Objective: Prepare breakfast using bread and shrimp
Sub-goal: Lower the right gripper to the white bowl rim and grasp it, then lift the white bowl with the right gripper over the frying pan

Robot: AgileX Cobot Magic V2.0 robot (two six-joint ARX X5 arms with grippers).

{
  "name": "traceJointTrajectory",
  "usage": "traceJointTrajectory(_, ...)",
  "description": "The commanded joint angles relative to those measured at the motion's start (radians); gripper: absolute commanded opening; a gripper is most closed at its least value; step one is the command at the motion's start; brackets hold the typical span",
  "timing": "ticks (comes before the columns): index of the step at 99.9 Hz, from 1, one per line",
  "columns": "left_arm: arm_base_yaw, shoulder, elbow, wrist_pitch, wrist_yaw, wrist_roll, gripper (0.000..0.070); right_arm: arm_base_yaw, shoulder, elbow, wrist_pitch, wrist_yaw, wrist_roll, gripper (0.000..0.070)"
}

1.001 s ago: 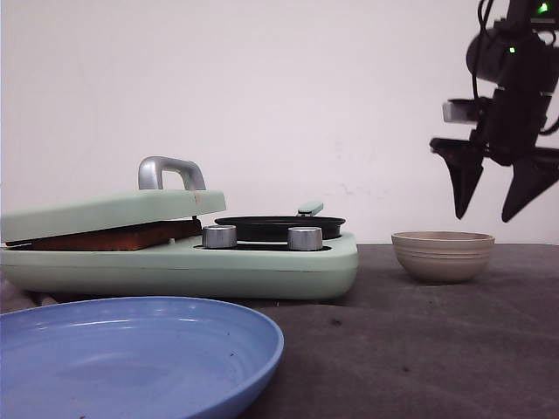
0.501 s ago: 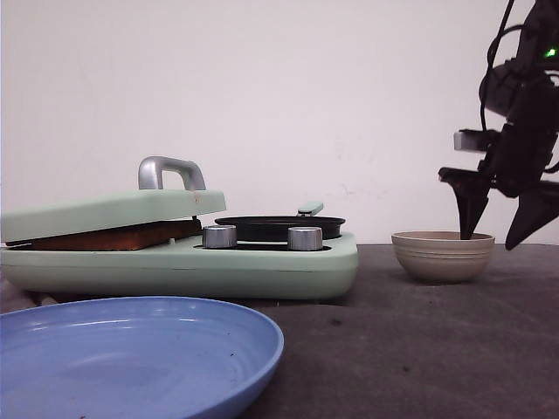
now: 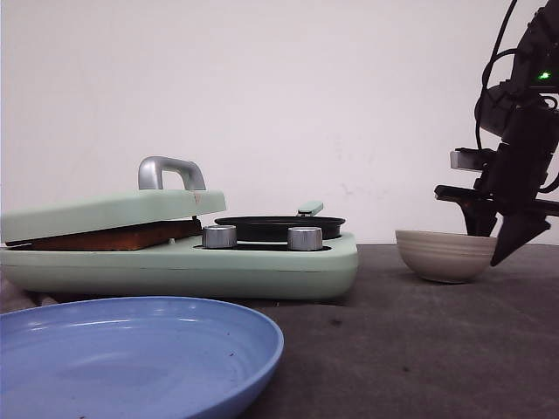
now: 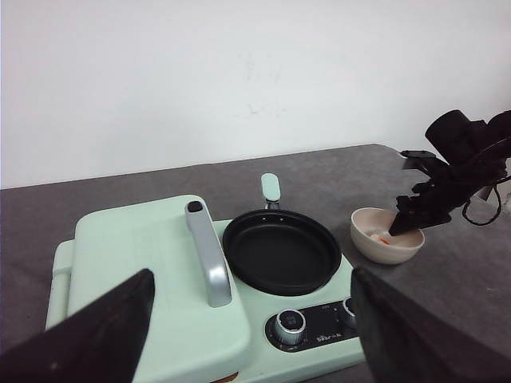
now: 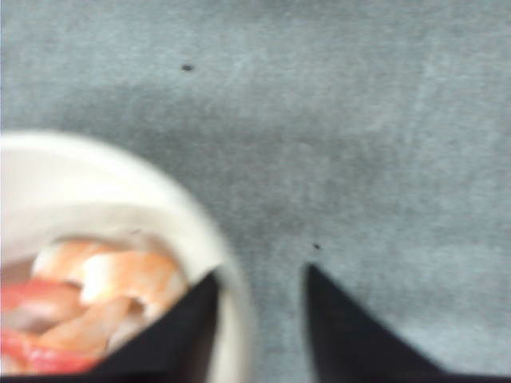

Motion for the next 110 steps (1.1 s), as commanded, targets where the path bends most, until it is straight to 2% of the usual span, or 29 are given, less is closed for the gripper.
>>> traceJointTrajectory(1,-0.002,0.003,0.005,0.008,-0.005,0.002,0.0422,0.001,0.033,0.023,0.005,-0.005,0.008,0.0006)
traceJointTrajectory(20,-0.002,0.003,0.005,0.008,-0.005,0.002,0.0422,0.001,0.033,0.023,-0.002,-0.01,0.012,0.0)
traceJointTrajectory(34,-0.002,0.003,0.005,0.008,-0.005,0.002,0.0422,0.0,0.022,0.023,-0.012,-0.067,0.014,0.0)
traceJointTrajectory(71,-0.002,0.005,0.005,0.007,-0.005,0.002,0.0422,0.002,-0.116,0.023,-0.027,-0.066,0.018,0.0)
traceJointTrajectory(86,-0.002,0.008,0.005,0.005,-0.005,0.002,0.0422,0.016,-0.179,0.023,0.005,-0.067,0.04,0.0)
traceJointTrajectory(110,-0.002,0.009,0.005,-0.018,-0.005,0.002,0.0422,0.077,-0.238,0.023,0.099,-0.132,0.09,0.0)
